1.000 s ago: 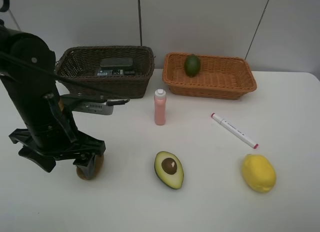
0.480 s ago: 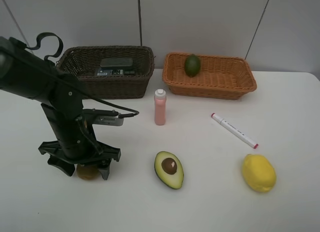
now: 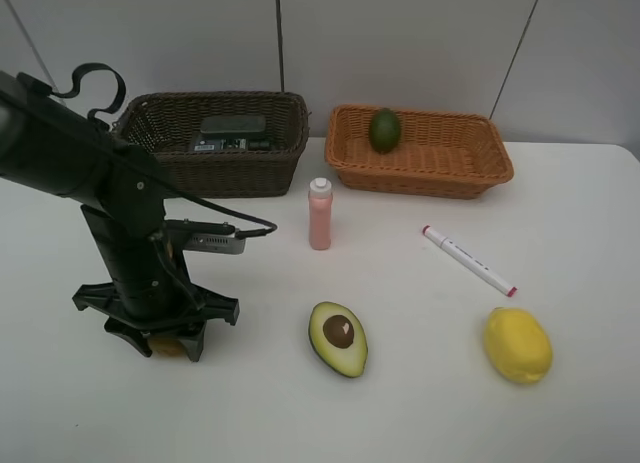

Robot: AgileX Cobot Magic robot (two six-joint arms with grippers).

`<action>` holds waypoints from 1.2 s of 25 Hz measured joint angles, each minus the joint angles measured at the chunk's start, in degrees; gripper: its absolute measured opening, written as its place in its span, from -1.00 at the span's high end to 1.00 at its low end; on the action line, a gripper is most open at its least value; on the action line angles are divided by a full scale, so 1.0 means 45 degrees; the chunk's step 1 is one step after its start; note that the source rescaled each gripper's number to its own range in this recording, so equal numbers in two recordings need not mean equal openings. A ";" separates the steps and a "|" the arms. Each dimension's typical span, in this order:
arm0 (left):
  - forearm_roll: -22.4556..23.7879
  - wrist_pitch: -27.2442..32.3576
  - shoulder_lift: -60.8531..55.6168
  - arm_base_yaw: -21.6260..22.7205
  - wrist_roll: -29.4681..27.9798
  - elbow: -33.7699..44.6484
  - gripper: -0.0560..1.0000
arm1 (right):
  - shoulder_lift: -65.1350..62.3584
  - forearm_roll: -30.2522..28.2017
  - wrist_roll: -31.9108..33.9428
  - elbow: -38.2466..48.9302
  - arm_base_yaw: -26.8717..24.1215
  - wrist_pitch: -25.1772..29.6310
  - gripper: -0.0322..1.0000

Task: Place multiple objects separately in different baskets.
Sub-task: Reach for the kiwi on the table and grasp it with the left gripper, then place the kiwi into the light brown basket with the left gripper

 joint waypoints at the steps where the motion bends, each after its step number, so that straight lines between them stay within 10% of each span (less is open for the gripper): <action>1: 0.0000 0.0458 -0.0382 0.0000 0.0092 -0.0192 0.29 | 0.0000 0.0000 0.0000 0.0000 0.0000 0.0000 -0.99; 11: -0.0201 0.2047 -0.1529 0.0000 0.2252 -0.5917 0.29 | 0.0000 0.0000 0.0000 0.0000 0.0000 0.0000 -0.99; 23: -0.1215 0.0877 0.7541 0.0000 0.2572 -1.7748 0.29 | 0.0000 0.0011 0.0000 0.0000 0.0000 0.0000 -0.99; 30: -0.1257 0.0931 1.0916 0.0000 0.2682 -2.1714 0.12 | 0.0000 0.0011 0.0000 0.0000 0.0000 0.0000 -0.99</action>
